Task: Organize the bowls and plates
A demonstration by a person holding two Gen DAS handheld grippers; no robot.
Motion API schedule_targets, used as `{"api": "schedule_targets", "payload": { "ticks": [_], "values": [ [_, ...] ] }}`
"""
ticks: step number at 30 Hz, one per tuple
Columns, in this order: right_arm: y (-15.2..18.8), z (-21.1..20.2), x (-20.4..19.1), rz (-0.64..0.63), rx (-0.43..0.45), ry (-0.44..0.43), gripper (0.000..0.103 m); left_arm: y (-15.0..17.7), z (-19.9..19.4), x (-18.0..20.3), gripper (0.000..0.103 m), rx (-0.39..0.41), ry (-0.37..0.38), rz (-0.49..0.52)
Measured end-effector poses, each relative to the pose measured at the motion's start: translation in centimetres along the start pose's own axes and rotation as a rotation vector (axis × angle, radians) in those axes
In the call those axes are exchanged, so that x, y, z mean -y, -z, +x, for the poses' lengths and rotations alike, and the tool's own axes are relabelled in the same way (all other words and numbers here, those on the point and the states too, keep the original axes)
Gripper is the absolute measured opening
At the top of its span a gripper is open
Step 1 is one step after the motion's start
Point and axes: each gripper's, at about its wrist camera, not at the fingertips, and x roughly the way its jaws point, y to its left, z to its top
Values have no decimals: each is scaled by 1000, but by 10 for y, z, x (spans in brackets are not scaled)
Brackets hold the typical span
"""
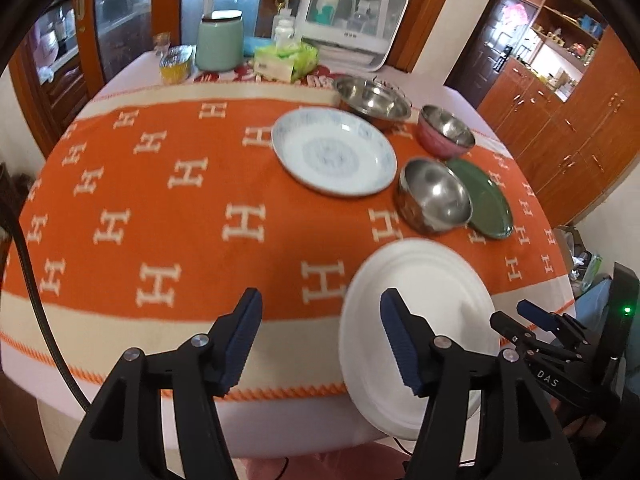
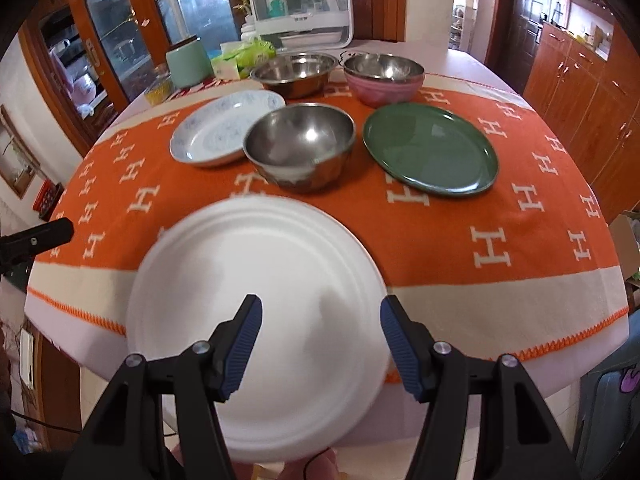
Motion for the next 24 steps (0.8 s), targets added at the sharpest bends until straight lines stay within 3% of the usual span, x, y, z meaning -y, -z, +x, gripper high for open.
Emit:
{"api": "schedule_targets", "payload": {
  "ticks": [24],
  "values": [
    [-65,11,-96,242,98,-14,62,-134,-3,-70,65,19,25,268]
  ]
}}
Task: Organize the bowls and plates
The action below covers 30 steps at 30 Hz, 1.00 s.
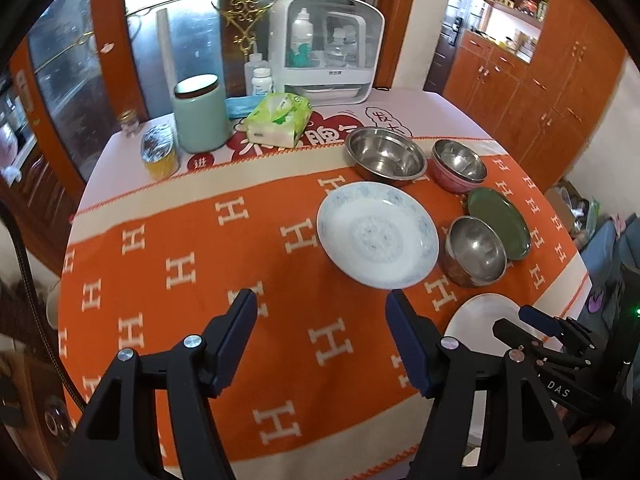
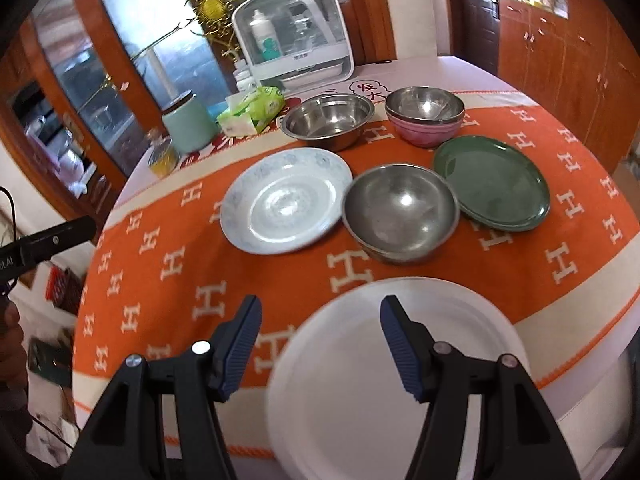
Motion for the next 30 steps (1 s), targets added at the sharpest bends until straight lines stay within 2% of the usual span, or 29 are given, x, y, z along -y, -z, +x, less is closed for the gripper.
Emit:
{"api": "schedule_targets", "payload": {
  "ticks": [8,13,20,30],
  "values": [
    [-15,20,-14,68,28,44,62,-36,29,-10,67,-29,2,103],
    [-25,34,-19,106,12,83,62,-52,55,-12,67,-57,26,135],
    [-34,49,-19,157,-26,85,62,-58,85,-19,67,-121,96,112],
    [-38,91,-13,282,-121,29,62,-51,138,-22,67,-190,119,83]
  ]
}}
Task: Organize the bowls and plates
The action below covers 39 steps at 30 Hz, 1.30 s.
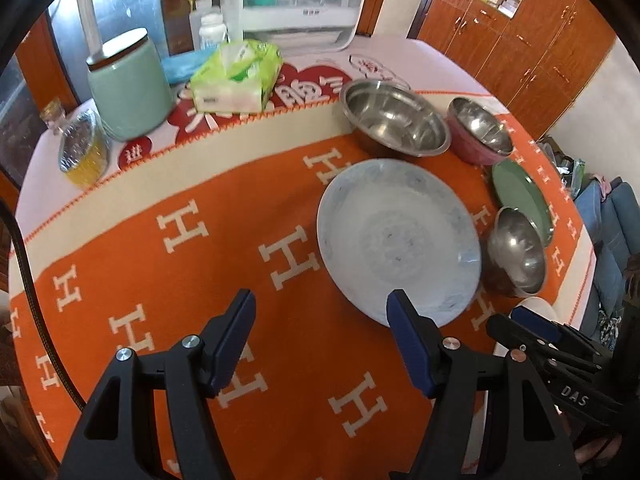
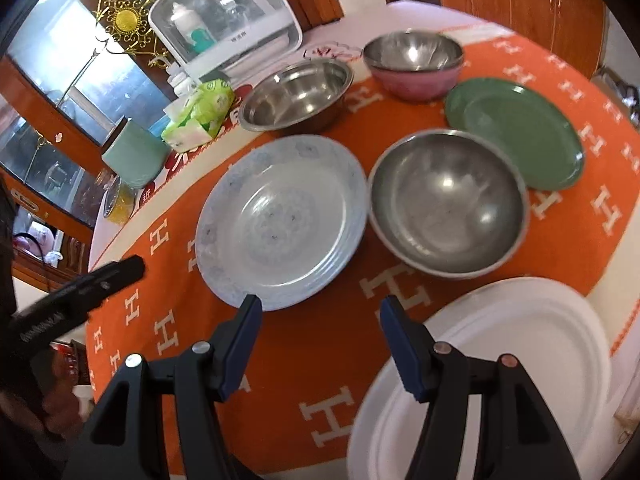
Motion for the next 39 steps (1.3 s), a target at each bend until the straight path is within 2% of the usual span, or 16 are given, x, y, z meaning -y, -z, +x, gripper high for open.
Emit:
{"api": "schedule_targets", "payload": {
  "ticks": [8,18,27,39],
  "values": [
    [-5,33,2,34,-37,-31,62,3,49,-5,67,-19,31,-32],
    [-14,54,13,57,17,-48,62,-3,80,-10,67,32,110,-68],
    [-21,63,18,39,89,-69,62,-9,92,-9,67,33,95,-78],
    [-30,67,19,22,133,-104,61,-10,95,3,67,49,20,-50]
  ]
}}
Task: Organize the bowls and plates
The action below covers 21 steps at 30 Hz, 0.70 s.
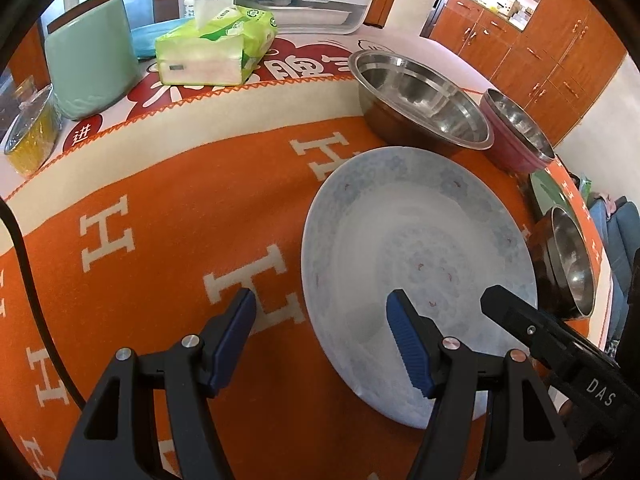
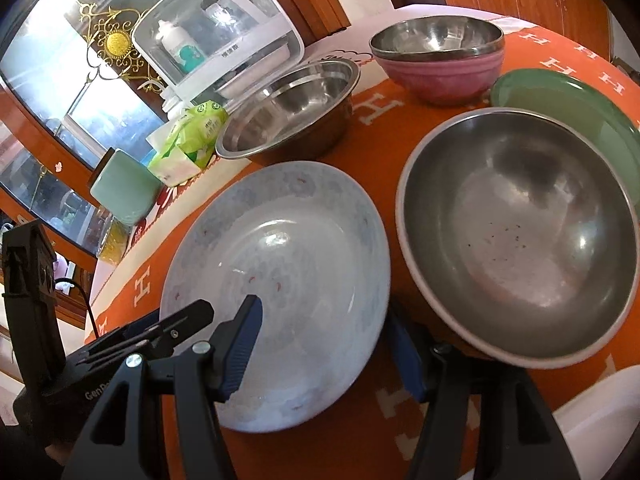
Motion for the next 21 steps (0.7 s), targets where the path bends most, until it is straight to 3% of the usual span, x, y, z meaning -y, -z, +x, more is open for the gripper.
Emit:
{"api": "schedule_targets", "payload": {
  "ticks": [7,14,17,21],
  "values": [
    [1,0,2,14,11,23,48,1,1,6,64,5,-45,9],
    [1,-2,20,84,18,24,14,2,0,13,46,10,-51,15],
    [2,-3,26,110,20,-4,11,3,-1,16,35,8,-26,8],
    [3,-3,28,122,17,-28,10,4,-1,17,33,4,-20,-4]
  ]
}}
